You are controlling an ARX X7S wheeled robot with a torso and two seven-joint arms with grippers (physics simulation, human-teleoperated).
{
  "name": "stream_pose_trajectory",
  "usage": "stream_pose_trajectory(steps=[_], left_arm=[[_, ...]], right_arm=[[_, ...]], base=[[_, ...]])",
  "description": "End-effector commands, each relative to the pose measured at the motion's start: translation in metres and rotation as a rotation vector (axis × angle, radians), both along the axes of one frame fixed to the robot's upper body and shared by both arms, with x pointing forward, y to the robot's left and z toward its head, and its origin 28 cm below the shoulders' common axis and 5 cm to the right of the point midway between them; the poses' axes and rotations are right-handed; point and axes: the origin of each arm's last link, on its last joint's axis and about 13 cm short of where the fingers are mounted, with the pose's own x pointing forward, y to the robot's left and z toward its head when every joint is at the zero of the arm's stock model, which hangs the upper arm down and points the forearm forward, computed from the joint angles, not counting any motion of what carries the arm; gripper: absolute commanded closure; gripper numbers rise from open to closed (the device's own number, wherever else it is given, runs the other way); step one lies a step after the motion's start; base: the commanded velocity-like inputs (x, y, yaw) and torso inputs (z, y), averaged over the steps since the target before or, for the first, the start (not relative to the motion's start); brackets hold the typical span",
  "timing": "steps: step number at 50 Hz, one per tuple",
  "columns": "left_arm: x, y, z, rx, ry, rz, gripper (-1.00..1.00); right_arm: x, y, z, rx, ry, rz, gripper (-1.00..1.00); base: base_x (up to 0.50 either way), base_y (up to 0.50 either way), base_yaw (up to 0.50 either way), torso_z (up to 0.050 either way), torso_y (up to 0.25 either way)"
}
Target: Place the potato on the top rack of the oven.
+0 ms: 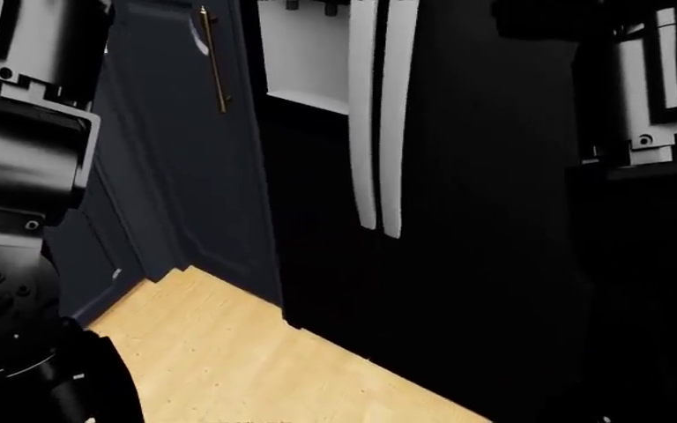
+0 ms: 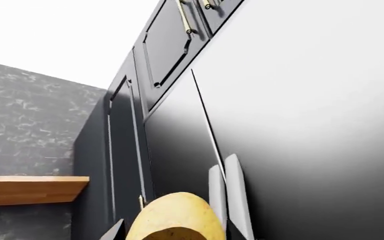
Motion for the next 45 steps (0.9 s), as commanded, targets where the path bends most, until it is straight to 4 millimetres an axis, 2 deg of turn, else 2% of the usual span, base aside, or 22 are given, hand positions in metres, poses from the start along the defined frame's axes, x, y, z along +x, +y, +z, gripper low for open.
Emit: stream_pose_trajectory(steps=[1,15,45], left_arm=[[-0.001,-0.001,-0.002,-0.01,0.001,-0.013,-1.0],[-0.023,-0.003,0.001,-0.078,-0.155,-0.167,-1.0],[-0.021,-0.007,0.003,-0.06,-0.153,-0.182,-1.0]], right_arm=[[0.001,0.0,0.001,-0.003,-0.019,-0.008,1.0],[-0.004,0.0,0.004,0.009,-0.053,0.004,1.0],[-0.008,-0.003,0.006,0.018,-0.069,-0.007,1.0]], base=[[-0.09,0.17,-0.5,0.0,0.0],[-0.08,0.17,-0.5,0.0,0.0],[-0.06,0.18,-0.5,0.0,0.0]])
